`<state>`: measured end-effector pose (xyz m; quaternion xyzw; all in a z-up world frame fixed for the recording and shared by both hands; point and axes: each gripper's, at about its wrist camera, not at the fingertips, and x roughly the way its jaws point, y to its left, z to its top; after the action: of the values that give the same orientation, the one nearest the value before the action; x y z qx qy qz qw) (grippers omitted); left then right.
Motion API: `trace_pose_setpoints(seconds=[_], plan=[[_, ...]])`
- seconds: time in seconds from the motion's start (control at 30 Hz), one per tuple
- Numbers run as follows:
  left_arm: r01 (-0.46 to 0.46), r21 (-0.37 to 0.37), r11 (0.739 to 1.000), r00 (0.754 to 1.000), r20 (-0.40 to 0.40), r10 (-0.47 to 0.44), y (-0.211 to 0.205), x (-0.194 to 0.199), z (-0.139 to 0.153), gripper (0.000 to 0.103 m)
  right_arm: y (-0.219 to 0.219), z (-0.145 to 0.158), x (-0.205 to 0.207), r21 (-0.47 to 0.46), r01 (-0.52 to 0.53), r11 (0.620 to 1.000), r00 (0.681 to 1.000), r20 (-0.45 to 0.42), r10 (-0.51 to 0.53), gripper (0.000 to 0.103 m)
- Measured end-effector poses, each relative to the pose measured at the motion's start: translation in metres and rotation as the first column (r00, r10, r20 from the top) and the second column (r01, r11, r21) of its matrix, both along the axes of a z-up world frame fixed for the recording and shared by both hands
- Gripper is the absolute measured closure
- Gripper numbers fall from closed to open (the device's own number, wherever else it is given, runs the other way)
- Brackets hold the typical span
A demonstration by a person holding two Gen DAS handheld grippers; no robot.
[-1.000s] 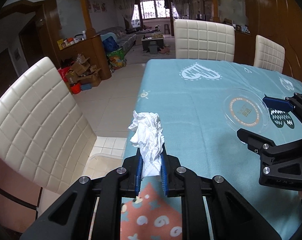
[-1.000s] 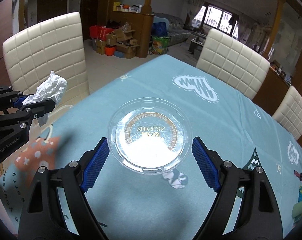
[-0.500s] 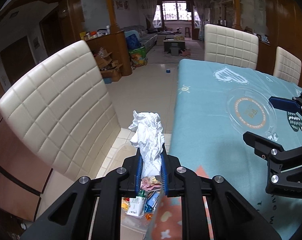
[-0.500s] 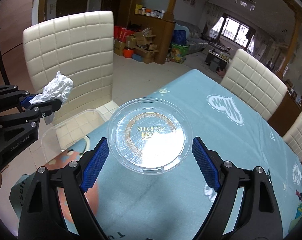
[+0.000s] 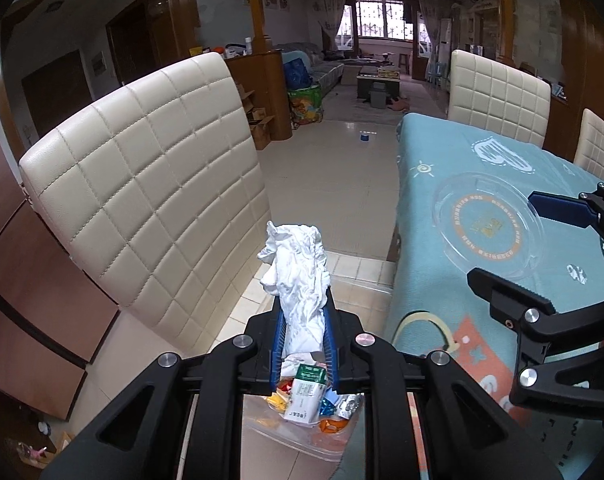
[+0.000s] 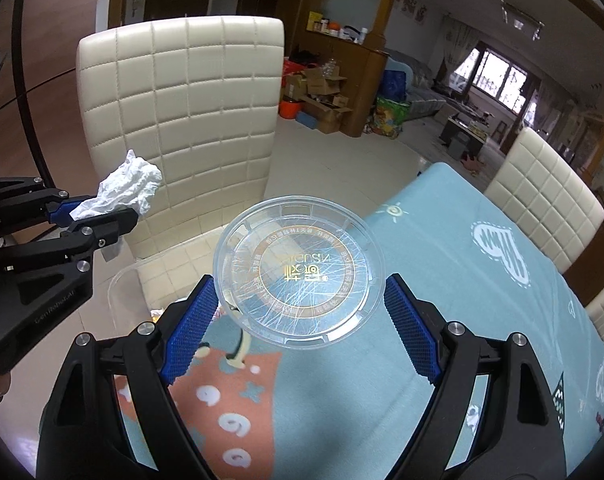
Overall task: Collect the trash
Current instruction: 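Carry the tissue over the bin and open the left gripper while the right holds the lid, then open the right gripper over the bin to drop the clear lid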
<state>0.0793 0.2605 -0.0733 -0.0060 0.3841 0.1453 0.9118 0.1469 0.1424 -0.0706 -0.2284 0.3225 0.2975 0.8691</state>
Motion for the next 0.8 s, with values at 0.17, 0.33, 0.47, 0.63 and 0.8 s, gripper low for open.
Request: trace_pose_setpoints(seconds=[0.17,0.33,0.47,0.63,0.8], plan=[[0.003,-0.02,1.0,1.0,-0.013,-0.003,0.006,0.005,-0.005,0.086,0.007,-0.007,0.003,0.0,-0.008,1.0,1.0,-0.014,0.008,0.019],[-0.069,-0.002,0.998,0.996,-0.049,0.069,0.012,0.011,-0.015,0.023,0.009,-0.015,0.008,-0.021,-0.003,1.0,1.0,-0.022,0.003,0.019],[-0.079,-0.009,0.997,0.996,-0.03,0.079,0.019,0.007,-0.015,0.016,0.009,-0.018,0.011,-0.016,0.001,1.0,0.999,-0.037,-0.002,0.019],[-0.102,-0.016,0.995,0.994,-0.028,0.101,0.029,0.001,-0.017,0.016,0.015,-0.02,0.009,-0.02,-0.012,1.0,0.999,-0.039,0.011,0.019],[-0.125,-0.015,0.992,0.992,-0.028,0.125,0.037,-0.008,-0.017,0.016,0.023,-0.022,0.006,-0.024,-0.031,0.999,0.999,-0.043,0.03,0.019]])
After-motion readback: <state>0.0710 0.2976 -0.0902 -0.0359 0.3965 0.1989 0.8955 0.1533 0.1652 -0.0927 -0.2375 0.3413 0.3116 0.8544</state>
